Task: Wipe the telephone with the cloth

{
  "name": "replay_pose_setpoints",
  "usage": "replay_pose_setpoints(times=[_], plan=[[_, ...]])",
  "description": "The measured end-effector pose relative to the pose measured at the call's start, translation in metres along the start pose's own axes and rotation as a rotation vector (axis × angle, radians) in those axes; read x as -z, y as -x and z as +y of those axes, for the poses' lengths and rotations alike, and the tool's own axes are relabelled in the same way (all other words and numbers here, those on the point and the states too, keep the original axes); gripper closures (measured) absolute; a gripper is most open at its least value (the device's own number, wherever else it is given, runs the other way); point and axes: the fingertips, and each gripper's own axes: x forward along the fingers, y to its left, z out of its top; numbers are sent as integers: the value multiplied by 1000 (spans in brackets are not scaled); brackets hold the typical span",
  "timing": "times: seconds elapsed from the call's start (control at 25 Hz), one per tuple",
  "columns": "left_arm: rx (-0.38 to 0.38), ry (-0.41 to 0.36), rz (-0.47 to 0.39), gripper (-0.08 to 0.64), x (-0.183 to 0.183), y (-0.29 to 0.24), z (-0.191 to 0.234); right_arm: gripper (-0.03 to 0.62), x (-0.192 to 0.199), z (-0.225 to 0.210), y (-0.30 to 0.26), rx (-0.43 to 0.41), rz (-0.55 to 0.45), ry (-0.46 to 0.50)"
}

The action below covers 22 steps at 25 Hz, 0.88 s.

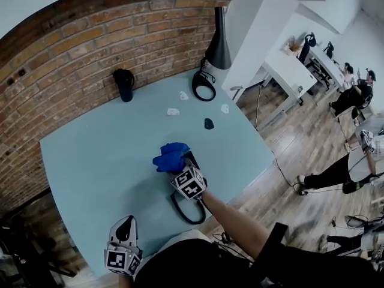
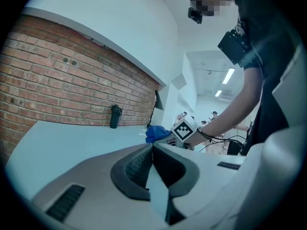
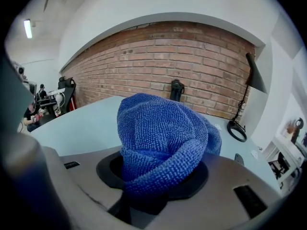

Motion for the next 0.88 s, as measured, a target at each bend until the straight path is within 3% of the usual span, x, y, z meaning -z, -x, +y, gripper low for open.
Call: replay_pose_setpoints(times=[0.24, 0.56, 0.88], plan=[[95, -57, -13, 560, -4, 6, 3, 399, 4, 1, -3, 31, 48, 1], [224, -88, -40, 560, -10, -6, 12, 400, 2, -8, -8, 123, 37, -27], [253, -87, -27, 560, 2, 4, 19, 400, 1, -13, -2, 160, 8, -101]])
